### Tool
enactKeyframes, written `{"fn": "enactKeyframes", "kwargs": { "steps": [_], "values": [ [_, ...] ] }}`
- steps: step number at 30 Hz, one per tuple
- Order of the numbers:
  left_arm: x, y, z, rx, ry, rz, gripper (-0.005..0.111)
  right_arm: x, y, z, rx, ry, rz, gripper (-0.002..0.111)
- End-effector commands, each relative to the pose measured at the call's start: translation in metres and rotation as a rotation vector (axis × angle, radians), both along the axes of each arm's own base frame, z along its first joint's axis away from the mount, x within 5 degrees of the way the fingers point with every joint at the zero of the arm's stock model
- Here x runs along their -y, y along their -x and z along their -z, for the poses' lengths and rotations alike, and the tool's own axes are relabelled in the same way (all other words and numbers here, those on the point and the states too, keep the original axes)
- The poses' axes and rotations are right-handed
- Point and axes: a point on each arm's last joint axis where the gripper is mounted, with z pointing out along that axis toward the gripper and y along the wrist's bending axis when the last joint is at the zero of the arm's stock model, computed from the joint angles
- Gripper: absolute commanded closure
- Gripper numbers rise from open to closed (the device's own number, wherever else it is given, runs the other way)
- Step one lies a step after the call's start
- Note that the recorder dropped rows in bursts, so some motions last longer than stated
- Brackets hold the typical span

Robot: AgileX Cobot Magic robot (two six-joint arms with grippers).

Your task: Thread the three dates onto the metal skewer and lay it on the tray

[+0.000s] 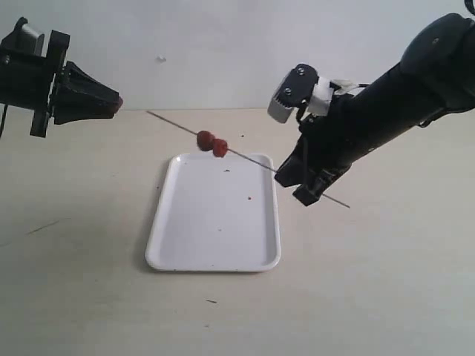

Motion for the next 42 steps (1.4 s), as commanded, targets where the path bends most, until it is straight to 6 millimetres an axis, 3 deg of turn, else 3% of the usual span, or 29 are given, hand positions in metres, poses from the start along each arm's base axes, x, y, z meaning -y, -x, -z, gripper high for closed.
{"fn": "enactKeyframes", "kwargs": {
  "steps": [1,3,7,11,16,28,42],
  "values": [
    [0.002,0.005,-0.013,0.032,-0.028,0.025,0.080,0.051,-0.016,0.006,0.011,-0.064,0.067,0.108],
    [0.002,0.008,-0.021,0.050,-0.039,0.029,0.080,0.065,-0.025,0.014,-0.065,-0.243,-0.050,0.108],
    [0.012,0.015,-0.036,0.089,-0.057,0.061,0.080,0.063,-0.041,0.038,-0.197,-0.327,-0.181,0.108],
    [0.040,0.023,-0.037,0.104,-0.080,0.148,0.080,0.059,-0.049,0.043,-0.190,-0.345,-0.240,0.108],
    [0.051,0.026,-0.037,0.122,-0.083,0.187,0.080,0.059,-0.048,0.044,-0.183,-0.341,-0.250,0.108],
    [0.050,0.025,-0.036,0.175,-0.096,0.215,0.080,0.045,-0.046,0.044,-0.184,-0.334,-0.293,0.108],
    [0.047,0.025,-0.030,0.203,-0.175,0.243,0.080,0.044,-0.047,0.041,-0.174,-0.344,-0.289,0.108]
  ]
}}
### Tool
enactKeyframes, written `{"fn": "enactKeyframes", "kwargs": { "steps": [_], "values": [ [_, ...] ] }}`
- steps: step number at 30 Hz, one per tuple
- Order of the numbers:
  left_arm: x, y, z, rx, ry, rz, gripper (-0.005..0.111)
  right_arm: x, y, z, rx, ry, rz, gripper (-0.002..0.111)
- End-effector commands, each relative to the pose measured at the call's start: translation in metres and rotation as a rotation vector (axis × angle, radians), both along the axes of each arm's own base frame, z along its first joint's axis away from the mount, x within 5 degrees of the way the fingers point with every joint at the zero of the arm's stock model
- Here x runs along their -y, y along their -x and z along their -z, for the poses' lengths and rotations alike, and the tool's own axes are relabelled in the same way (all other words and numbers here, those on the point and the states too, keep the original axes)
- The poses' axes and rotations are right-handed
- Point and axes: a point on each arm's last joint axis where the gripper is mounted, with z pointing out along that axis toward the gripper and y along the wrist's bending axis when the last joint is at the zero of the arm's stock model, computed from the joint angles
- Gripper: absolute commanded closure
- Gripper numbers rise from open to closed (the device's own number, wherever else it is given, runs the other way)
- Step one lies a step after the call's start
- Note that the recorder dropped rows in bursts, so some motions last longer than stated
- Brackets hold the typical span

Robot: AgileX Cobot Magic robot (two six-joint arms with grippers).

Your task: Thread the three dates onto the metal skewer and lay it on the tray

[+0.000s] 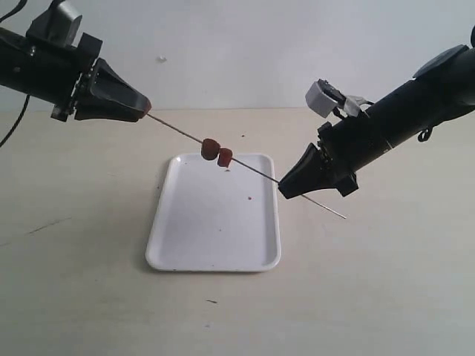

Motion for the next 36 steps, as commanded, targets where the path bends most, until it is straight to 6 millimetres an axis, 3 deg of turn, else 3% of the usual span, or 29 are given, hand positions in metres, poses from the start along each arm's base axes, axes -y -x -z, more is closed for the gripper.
{"fn": "enactKeyframes", "kwargs": {
  "steps": [1,13,21,36],
  "values": [
    [-0.001,-0.001,-0.002,0.032,-0.036,0.001,0.080,-0.002,-0.001,-0.006,0.020,-0.019,-0.004,0.108],
    [-0.003,-0.008,-0.002,0.061,-0.046,-0.073,0.080,-0.002,-0.002,-0.007,0.020,-0.026,0.002,0.108],
    [0.001,-0.006,-0.011,0.031,0.082,-0.062,0.080,-0.002,-0.002,-0.007,0.020,-0.026,0.002,0.108],
    [-0.002,-0.003,-0.007,0.030,0.030,-0.032,0.080,-0.002,-0.002,-0.007,0.020,-0.026,0.002,0.108]
  ]
}}
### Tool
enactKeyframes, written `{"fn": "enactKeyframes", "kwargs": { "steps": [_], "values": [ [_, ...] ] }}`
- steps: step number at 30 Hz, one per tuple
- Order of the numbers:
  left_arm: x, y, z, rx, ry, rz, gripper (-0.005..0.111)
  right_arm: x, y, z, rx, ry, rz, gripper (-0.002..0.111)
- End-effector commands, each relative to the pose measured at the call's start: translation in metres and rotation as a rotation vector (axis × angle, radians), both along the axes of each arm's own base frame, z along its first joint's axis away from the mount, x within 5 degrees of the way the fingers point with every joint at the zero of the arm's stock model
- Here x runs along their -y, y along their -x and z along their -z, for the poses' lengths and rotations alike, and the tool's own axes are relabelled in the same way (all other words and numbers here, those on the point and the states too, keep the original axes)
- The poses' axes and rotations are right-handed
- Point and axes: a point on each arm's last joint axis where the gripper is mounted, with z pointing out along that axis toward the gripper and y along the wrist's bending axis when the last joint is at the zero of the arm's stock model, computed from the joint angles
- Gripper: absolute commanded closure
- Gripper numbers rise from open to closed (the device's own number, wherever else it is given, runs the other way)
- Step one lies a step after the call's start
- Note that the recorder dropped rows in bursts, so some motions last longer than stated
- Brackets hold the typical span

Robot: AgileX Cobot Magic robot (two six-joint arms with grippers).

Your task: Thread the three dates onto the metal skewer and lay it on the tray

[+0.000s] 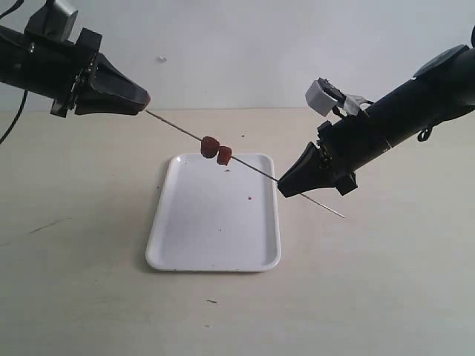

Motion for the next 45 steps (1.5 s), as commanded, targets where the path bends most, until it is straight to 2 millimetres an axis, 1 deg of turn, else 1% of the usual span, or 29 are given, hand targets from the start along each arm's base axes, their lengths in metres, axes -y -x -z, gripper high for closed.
{"fn": "enactKeyframes", "kwargs": {
  "steps": [1,11,18,24,30,32,35,38,43,45],
  "values": [
    [0.000,0.002,-0.005,0.008,0.011,0.020,0.080,-0.001,-0.001,-0.006,0.020,-0.017,-0.003,0.108],
    [0.002,0.003,-0.005,-0.004,0.015,0.023,0.080,-0.001,-0.001,-0.007,0.020,-0.020,-0.002,0.108],
    [0.005,0.004,-0.002,0.007,-0.035,0.040,0.080,-0.001,-0.002,-0.007,0.020,-0.023,0.001,0.108],
    [0.008,0.002,-0.005,0.004,0.014,0.019,0.080,-0.002,-0.002,-0.006,0.017,-0.025,0.003,0.108],
    [0.007,0.002,-0.004,0.007,-0.006,0.022,0.080,-0.002,-0.003,-0.004,0.019,-0.039,0.007,0.108],
    [0.010,0.002,-0.003,0.010,-0.013,0.021,0.080,-0.002,-0.003,-0.003,0.023,-0.041,0.003,0.108],
    [0.019,0.002,0.003,0.002,-0.013,0.032,0.080,-0.002,-0.003,-0.002,0.025,-0.041,0.001,0.108],
    [0.030,-0.001,0.015,-0.020,0.003,0.045,0.080,-0.004,-0.003,-0.002,0.027,-0.041,-0.006,0.108],
    [0.036,-0.005,0.034,-0.057,0.020,0.064,0.080,-0.005,-0.003,-0.003,0.034,-0.048,-0.005,0.108],
    [0.038,-0.006,0.037,-0.058,0.041,0.080,0.080,-0.005,-0.003,-0.003,0.037,-0.050,-0.005,0.108]
  ]
}}
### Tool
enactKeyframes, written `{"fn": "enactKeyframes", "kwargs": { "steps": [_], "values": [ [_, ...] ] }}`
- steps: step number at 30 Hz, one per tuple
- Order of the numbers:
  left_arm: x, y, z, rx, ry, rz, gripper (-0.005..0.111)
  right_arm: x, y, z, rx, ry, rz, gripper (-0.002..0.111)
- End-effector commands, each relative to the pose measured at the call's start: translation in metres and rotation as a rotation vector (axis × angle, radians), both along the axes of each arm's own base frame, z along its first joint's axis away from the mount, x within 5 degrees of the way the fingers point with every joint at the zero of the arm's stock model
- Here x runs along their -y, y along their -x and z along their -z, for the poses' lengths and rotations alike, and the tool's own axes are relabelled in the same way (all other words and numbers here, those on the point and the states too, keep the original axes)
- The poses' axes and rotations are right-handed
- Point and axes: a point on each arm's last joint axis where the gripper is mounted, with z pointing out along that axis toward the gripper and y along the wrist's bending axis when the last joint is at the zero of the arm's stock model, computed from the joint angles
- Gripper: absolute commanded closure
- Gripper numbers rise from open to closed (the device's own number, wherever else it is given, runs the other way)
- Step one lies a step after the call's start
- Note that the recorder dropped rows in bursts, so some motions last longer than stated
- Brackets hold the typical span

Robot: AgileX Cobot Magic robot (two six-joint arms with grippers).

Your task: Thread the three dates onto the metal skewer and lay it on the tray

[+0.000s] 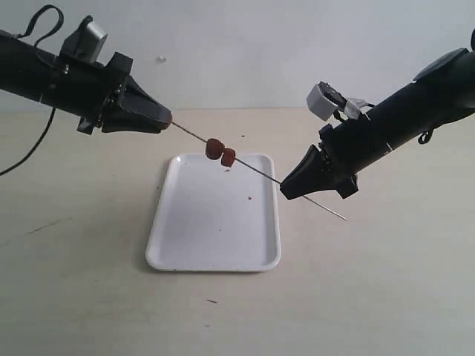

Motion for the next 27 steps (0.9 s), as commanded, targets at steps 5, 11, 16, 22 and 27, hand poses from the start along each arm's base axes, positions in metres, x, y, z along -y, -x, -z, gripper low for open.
{"fn": "enactKeyframes", "kwargs": {
  "steps": [5,11,16,22,27],
  "values": [
    [0.017,-0.001,-0.007,0.027,0.207,0.050,0.080,-0.006,-0.002,-0.008,0.023,-0.068,0.000,0.108],
    [0.030,0.004,-0.007,0.034,0.208,0.088,0.080,-0.007,-0.004,-0.010,0.024,-0.098,0.023,0.108],
    [0.043,0.007,-0.005,0.043,0.185,0.102,0.080,-0.008,-0.005,-0.012,0.025,-0.115,0.037,0.108],
    [0.042,0.007,-0.003,0.040,0.167,0.107,0.080,-0.009,-0.007,-0.014,0.025,-0.139,0.057,0.108],
    [0.042,0.007,-0.003,0.047,0.164,0.107,0.080,-0.010,-0.008,-0.015,0.026,-0.157,0.071,0.108]
  ]
}}
